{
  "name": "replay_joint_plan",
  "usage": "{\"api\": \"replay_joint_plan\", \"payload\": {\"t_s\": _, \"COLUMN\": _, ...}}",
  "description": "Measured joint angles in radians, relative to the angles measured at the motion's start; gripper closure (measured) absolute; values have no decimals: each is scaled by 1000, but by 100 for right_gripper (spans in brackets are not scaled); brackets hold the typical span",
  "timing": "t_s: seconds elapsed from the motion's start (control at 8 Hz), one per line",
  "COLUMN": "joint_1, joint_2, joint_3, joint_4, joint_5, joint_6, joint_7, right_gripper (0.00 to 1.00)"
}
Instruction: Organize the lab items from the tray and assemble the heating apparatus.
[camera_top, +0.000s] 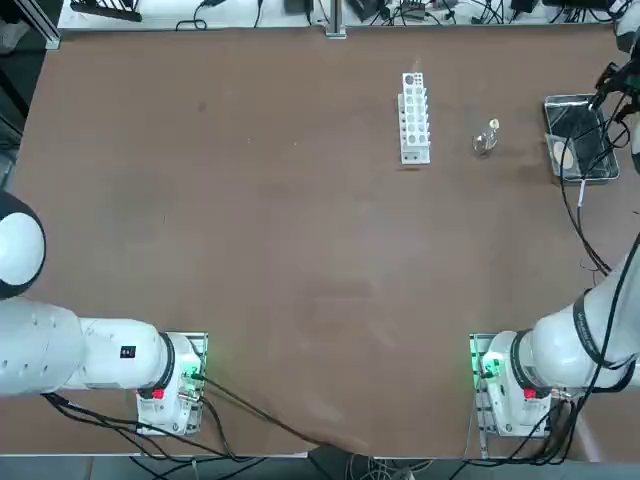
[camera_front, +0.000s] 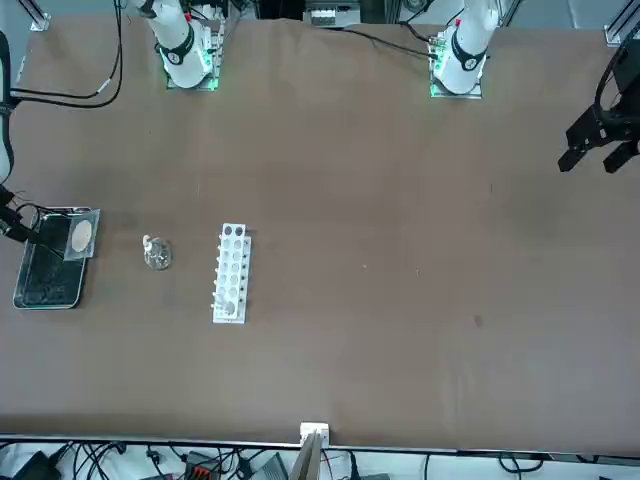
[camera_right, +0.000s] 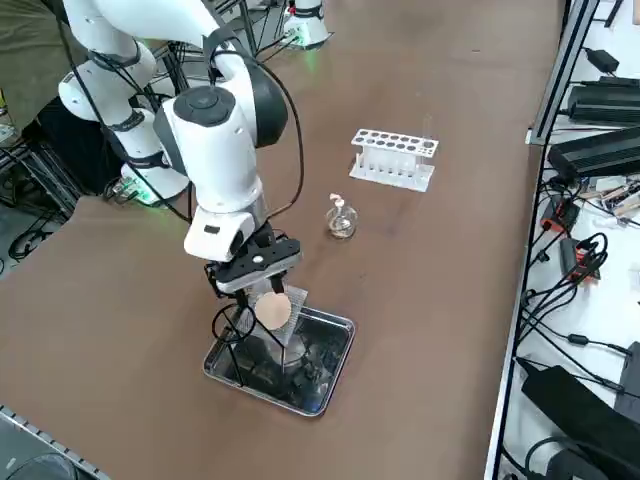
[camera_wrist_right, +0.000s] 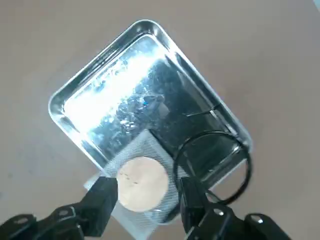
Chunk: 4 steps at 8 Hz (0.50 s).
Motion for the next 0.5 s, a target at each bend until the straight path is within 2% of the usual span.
{"api": "replay_joint_plan", "payload": {"t_s": 0.5, "joint_1": -50, "joint_2": 24, "joint_3": 0, "joint_4": 0, "joint_5": 78, "joint_6": 12, "joint_7": 21, "right_gripper": 24}}
